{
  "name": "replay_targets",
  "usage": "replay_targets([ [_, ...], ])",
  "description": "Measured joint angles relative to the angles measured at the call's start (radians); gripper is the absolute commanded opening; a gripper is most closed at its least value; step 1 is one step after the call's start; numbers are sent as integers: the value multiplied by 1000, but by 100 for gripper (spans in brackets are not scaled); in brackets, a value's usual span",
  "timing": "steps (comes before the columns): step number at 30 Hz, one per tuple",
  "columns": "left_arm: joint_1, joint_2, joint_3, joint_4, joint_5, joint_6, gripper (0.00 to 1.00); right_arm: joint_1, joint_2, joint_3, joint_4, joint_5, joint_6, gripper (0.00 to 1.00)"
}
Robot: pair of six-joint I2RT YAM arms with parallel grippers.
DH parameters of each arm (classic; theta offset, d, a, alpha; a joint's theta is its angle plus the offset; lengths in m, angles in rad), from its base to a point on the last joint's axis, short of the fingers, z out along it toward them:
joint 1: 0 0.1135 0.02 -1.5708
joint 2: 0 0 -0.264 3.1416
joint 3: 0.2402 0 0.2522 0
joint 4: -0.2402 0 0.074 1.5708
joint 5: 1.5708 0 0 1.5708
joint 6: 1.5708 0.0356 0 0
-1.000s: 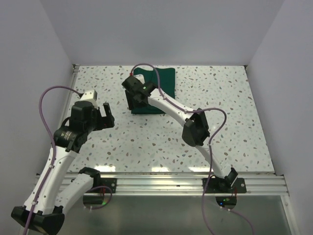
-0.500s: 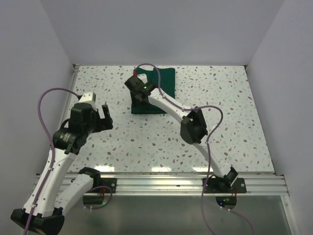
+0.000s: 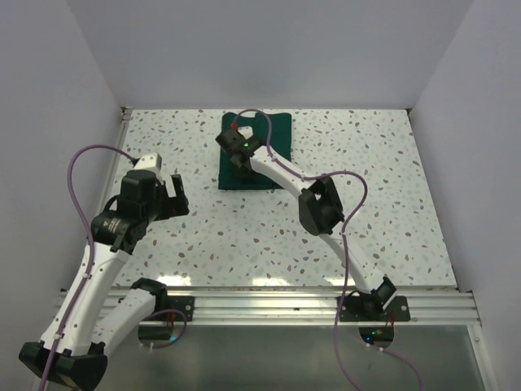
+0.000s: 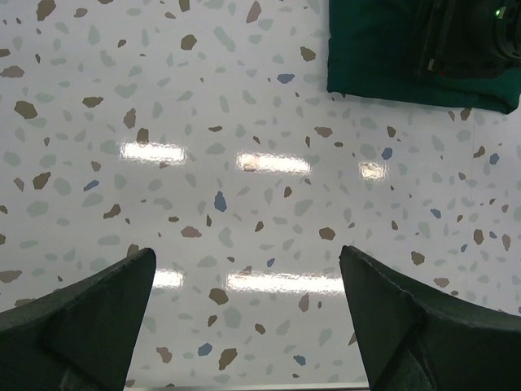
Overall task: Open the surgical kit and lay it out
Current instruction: Open the surgical kit at the center of the board.
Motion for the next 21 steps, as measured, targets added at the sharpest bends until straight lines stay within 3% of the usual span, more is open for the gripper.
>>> replay_targets([
  [4,0,5,-11,0,0,0,99,-1,2,0,-2,0,1,9],
  [6,0,7,-14,0,0,0,99,-1,2,0,-3,1,0,4],
  [16,0,10,-14,1,0,0,99,-47,-40,7,-5,-44,39,0],
  [21,0,51,-10,8,1,7,98,-134,-219,-100,10,-44,43,0],
])
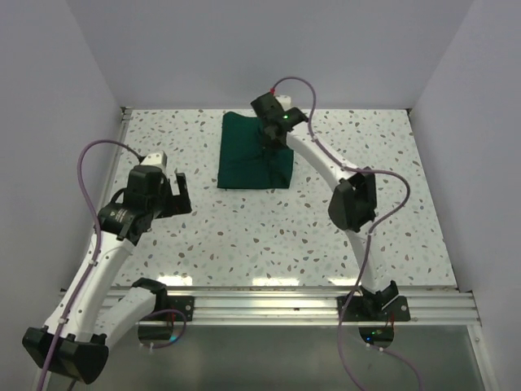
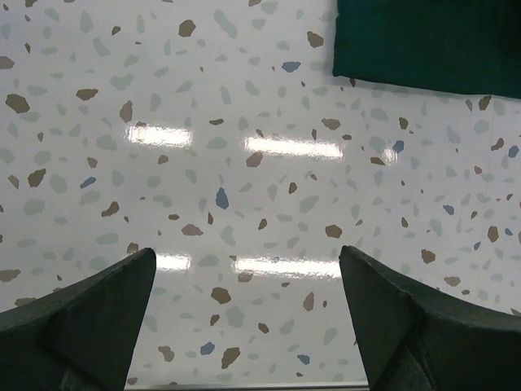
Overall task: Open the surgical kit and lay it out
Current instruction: Open the surgical kit at the center of the board.
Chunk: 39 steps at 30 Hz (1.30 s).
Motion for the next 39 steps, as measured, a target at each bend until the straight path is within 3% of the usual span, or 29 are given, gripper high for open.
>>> replay_targets([
  [6,0,94,64,30,14,19,98,-121,-277,-220,1,63,-22,0],
  [11,-5,181,112,122,76,22,98,-197,-403,-451,5,113,-35,0],
  [12,-10,209,120,143,85,21,98,-210,-412,-492,1,122,-40,44],
  [13,-20,241,131,162,90,19,98,-226,-418,-544,-3,127,-43,98],
  [21,-221,640,288,248,44,-2,95,-363,-418,-678,-60,152,-84,98],
  [24,-324,827,425,231,-8,-26,95,-401,-444,-696,-62,155,-92,98],
  [30,-447,1138,705,192,-109,-71,83,-423,-569,-704,-63,83,-88,98],
  [39,-455,1283,752,154,-171,-86,77,-421,-682,-729,-52,-34,-81,98],
])
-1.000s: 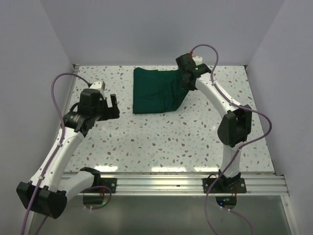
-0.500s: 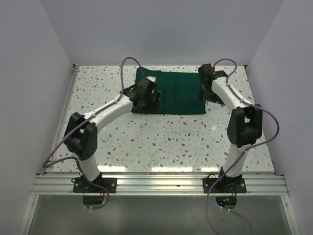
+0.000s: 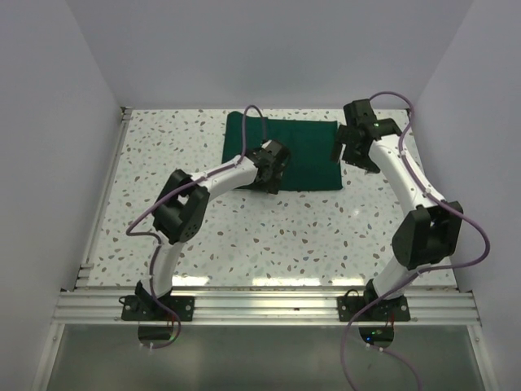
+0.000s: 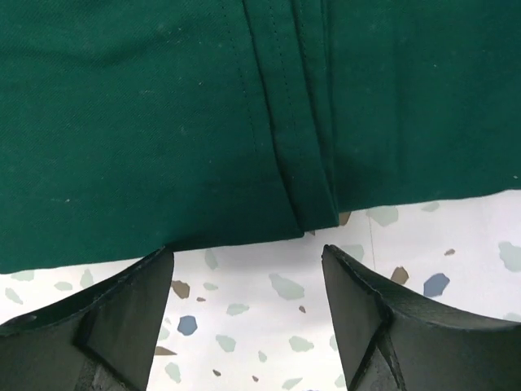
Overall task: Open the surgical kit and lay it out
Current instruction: Open the surgical kit at the center of the board.
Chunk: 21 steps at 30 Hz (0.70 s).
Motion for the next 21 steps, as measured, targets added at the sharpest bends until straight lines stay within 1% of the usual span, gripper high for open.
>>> replay_targets([
  [9,-5,34,26,6,-18,0,76,0,-65,-96,-4,-33,-3,98],
  [17,-6,40,166,3,-35,0,76,0,-87,-121,-4,-67,-8,98],
  [21,-6,45,189,2,-45,0,75,0,-87,-122,-4,-80,-12,98],
])
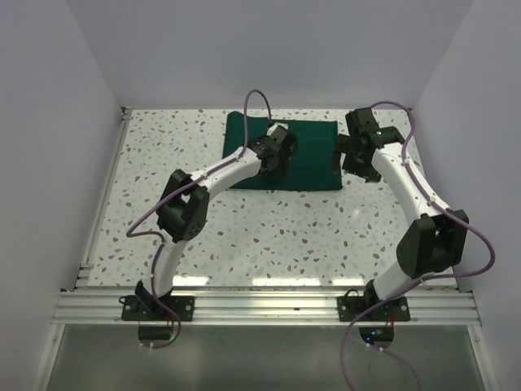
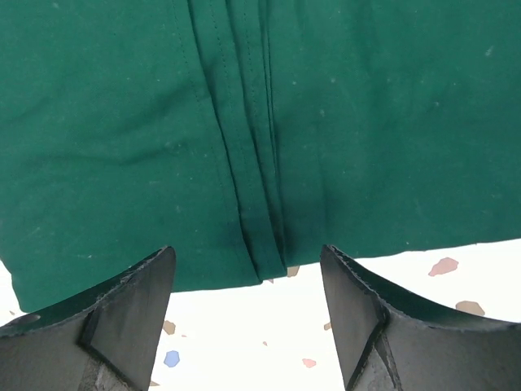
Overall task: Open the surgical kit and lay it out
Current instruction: Open the surgical kit at the center of the board.
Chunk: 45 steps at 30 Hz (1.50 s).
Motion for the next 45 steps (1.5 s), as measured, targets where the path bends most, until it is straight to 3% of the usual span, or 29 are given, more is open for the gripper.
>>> replay_targets([
  [5,0,45,6,-12,-3,-1,73,0,0,0,0,0,-11,98],
  [8,-1,79,6,-24,-3,-2,63,0,3,0,0,0,-17,98],
  [11,-3,99,5,-36,-3,-7,44,0,11,0,0,0,-22,98],
  [12,-3,101,5,-38,-2,-9,30,0,15,0,0,-1,-22,98],
  [15,-4,103,12,-45,-6,-19,3,0,26,0,0,-1,-23,99],
  [16,-4,103,21,-54,-11,-23,0,0,28,0,1,-1,-24,98],
  [23,2,93,178,-161,-54,-26,0,0,48,10,0,0,-26,98],
  [27,47,13,190,-182,-60,-29,0,0,107,82,-1,1,-30,98],
  [31,163,-156,99,-165,-64,-43,0,0,166,166,-1,-1,-33,98],
  [34,315,-334,-82,-125,-72,-55,0,0,213,234,-2,-9,-33,98],
  [36,430,-433,-215,-110,-71,-63,16,0,243,270,-1,-22,-33,99],
  [37,489,-468,-278,-104,-71,-68,33,0,257,285,0,-27,-33,98],
  [38,540,-494,-341,-92,-87,-68,75,0,271,299,-1,-31,-33,99],
  [39,583,-510,-395,-90,-94,-66,92,0,285,312,-1,-35,-34,98],
  [40,615,-516,-444,-87,-100,-70,99,0,299,326,-2,-37,-35,99],
  [45,648,-496,-575,-99,-77,-69,99,0,389,418,-3,-60,-57,98],
])
